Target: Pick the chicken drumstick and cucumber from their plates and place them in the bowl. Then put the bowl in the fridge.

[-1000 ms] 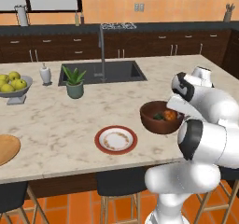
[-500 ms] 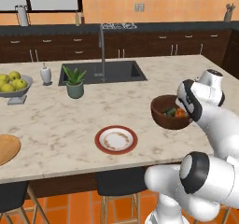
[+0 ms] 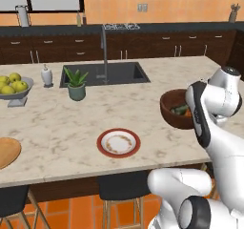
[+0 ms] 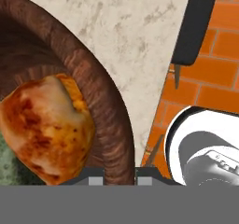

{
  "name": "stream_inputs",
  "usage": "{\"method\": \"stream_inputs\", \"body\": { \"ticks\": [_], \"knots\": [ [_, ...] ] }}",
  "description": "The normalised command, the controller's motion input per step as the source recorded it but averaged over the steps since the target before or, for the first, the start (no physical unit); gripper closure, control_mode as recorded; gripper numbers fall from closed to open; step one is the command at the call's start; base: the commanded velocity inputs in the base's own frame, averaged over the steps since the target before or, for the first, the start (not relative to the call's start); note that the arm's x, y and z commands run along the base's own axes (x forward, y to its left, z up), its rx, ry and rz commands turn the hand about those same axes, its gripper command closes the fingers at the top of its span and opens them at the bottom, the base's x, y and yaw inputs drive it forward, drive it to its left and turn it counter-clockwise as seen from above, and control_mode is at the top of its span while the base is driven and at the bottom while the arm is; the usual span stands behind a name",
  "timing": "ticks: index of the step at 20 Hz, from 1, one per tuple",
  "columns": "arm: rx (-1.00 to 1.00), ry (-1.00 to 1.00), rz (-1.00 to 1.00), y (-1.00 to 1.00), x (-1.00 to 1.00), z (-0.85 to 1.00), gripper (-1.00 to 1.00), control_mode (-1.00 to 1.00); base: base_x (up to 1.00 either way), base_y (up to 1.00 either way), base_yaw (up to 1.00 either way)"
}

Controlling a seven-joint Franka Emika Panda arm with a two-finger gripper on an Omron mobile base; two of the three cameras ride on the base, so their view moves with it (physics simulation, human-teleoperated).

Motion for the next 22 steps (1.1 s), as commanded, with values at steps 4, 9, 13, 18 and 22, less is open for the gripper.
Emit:
{"method": "stream_inputs", "body": {
  "ticks": [4, 9, 13, 18, 22],
  "knots": [
    [0.01, 0.05, -0.01, 0.22, -0.75, 0.47, 1.0, -1.0, 0.0, 0.0, 0.0],
    [0.0, -0.02, 0.0, 0.08, -0.2, 0.0, 1.0, 1.0, -0.29, -0.05, -0.08],
    [0.0, 0.0, 0.0, 0.0, 0.0, 0.0, 1.0, 1.0, -0.32, -0.45, -0.57],
    [0.0, 0.0, 0.0, 0.0, 0.0, 0.0, 1.0, 1.0, -0.04, -0.25, -0.84],
    [0.0, 0.0, 0.0, 0.0, 0.0, 0.0, 1.0, 1.0, 0.0, -0.06, -0.93]
  ]
}}
